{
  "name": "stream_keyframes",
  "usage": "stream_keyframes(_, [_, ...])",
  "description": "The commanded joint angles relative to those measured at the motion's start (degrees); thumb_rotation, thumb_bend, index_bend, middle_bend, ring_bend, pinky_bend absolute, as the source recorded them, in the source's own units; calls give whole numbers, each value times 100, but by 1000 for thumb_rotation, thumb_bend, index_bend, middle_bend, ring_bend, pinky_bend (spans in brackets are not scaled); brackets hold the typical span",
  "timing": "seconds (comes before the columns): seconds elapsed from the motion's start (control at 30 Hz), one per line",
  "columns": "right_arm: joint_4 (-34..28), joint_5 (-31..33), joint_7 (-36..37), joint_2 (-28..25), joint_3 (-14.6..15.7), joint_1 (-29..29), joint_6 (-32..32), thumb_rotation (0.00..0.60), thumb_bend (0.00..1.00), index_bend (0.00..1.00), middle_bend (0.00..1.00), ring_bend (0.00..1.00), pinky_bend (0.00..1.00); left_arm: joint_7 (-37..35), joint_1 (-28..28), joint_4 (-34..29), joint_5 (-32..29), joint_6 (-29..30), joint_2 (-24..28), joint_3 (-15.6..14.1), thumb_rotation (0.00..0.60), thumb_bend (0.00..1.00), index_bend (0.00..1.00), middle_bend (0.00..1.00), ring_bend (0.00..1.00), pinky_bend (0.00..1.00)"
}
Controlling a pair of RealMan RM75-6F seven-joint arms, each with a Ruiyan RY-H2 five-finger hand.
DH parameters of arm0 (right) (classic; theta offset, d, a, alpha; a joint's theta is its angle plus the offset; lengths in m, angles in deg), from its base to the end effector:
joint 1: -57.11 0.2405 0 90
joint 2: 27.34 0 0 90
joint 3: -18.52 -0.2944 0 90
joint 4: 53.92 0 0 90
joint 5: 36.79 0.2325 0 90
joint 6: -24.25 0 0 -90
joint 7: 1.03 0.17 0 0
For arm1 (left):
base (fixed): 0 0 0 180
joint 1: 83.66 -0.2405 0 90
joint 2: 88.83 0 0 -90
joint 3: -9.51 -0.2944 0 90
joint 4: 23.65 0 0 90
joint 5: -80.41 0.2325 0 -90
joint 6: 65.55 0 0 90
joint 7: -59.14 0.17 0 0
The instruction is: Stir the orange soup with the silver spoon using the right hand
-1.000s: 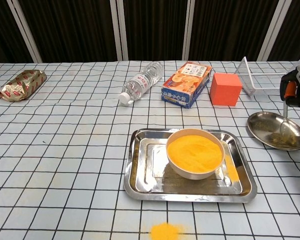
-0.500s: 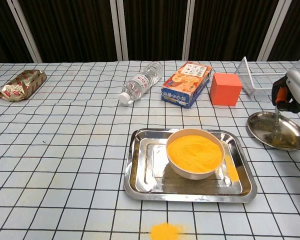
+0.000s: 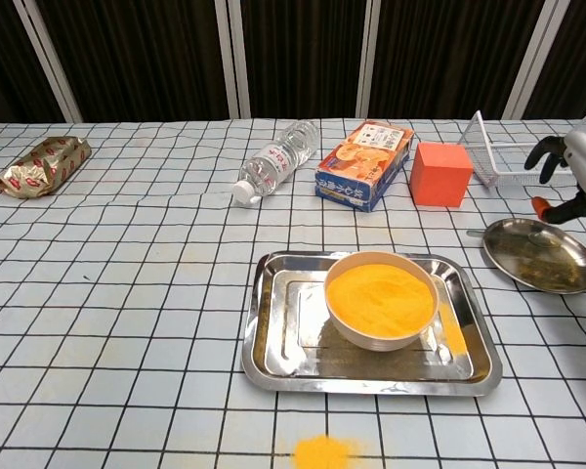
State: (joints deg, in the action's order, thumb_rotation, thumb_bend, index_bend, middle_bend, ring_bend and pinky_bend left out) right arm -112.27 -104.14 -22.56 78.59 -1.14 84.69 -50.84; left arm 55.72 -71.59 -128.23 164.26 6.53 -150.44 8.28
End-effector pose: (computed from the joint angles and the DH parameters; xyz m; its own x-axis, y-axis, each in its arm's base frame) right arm -0.2890 -0.3887 -0.0287 0.4644 0.0991 0.8800 -0.8836 0.1193 0.4529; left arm -0.3054 0.2236 0.1051 0.1976 0.2831 0.9385 0.9801 -0.0749 -0.1837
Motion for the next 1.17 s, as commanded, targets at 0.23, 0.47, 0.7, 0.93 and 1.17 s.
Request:
stream_keyframes(0.23, [-765,-287,-13,-598,147,-214,-347,600,446,232,327,200,125,-5,-14,16,23,27,3,-7,600,29,0,0,0,0])
stream_keyframes(0.47, [-2345,-596,-41,-2101,564,-910,-683,600,447,117,185,46,24,-41,-56,88,148,139,-11,-27,600,37,0,0,0,0])
stream_keyframes(0.7, [-3683,-960,363,-3653,1421,-1911,-1050,600,442,0,0,0,0,28,-106,217,364,336,-74,-42,600,39,0,0,0,0])
stream_keyframes(0.93, [-3847,-1519,844,-4241,2012,-2569,-1556,600,433,0,0,0,0,287,-203,474,642,692,-225,-33,600,36,0,0,0,0])
stream_keyframes(1.17, [-3600,-1991,1299,-4261,2045,-2822,-2035,600,433,0,0,0,0,343,-230,549,639,780,-298,5,600,35,0,0,0,0])
